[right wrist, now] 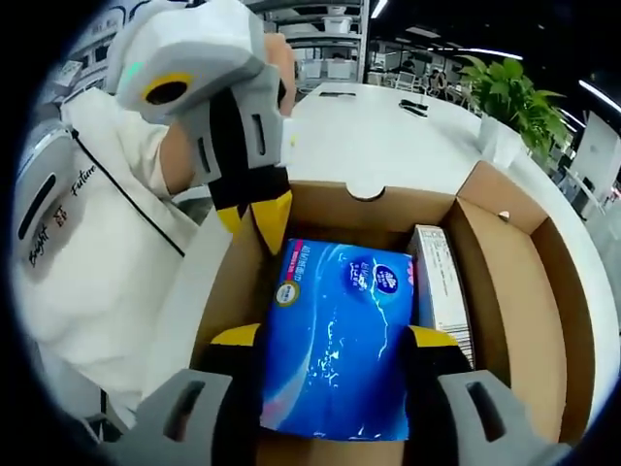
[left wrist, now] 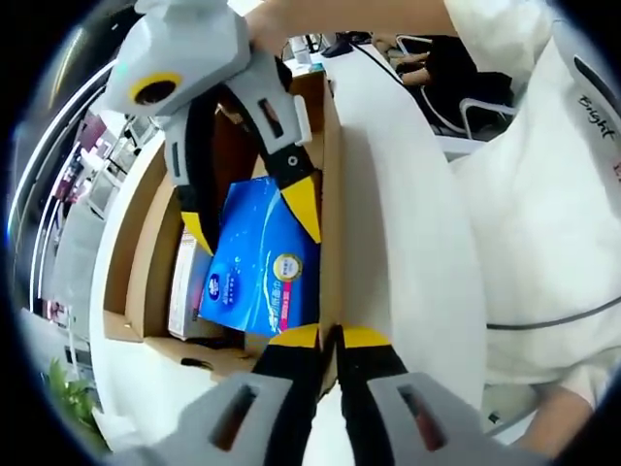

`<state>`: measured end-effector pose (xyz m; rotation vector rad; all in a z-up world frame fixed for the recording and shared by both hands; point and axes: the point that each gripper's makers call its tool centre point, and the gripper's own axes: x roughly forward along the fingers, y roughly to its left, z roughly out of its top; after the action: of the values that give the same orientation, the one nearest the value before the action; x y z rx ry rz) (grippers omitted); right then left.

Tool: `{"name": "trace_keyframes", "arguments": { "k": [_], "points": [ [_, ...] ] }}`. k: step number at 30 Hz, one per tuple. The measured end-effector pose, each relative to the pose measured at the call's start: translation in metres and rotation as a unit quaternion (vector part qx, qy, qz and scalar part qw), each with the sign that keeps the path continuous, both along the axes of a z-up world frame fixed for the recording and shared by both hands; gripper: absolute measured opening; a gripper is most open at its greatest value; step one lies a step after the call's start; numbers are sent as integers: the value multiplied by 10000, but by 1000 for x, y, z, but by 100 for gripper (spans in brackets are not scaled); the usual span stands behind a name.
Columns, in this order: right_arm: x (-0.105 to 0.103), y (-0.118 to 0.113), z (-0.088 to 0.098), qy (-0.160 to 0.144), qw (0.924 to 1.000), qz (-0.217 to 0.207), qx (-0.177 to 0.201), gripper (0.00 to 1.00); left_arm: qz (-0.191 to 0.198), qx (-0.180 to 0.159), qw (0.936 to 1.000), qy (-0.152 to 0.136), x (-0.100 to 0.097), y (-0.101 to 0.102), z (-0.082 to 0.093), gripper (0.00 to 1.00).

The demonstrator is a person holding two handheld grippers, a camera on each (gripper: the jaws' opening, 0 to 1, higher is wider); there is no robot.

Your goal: Operate the shoe box by opening the lid, removing the specified soft item, and placing it in the target area until the item is outside and the box remains undamaged.

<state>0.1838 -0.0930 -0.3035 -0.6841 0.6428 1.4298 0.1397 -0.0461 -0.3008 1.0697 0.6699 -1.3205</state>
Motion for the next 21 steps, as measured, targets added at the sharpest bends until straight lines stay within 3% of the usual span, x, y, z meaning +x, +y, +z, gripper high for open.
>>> {"name": "trace_keyframes", "arguments": {
  "k": [21],
  "points": [
    [0, -37, 0, -24, 9992, -2, -388, 58, 4, -23, 10000, -4, 0, -1, 1, 5]
  ]
}}
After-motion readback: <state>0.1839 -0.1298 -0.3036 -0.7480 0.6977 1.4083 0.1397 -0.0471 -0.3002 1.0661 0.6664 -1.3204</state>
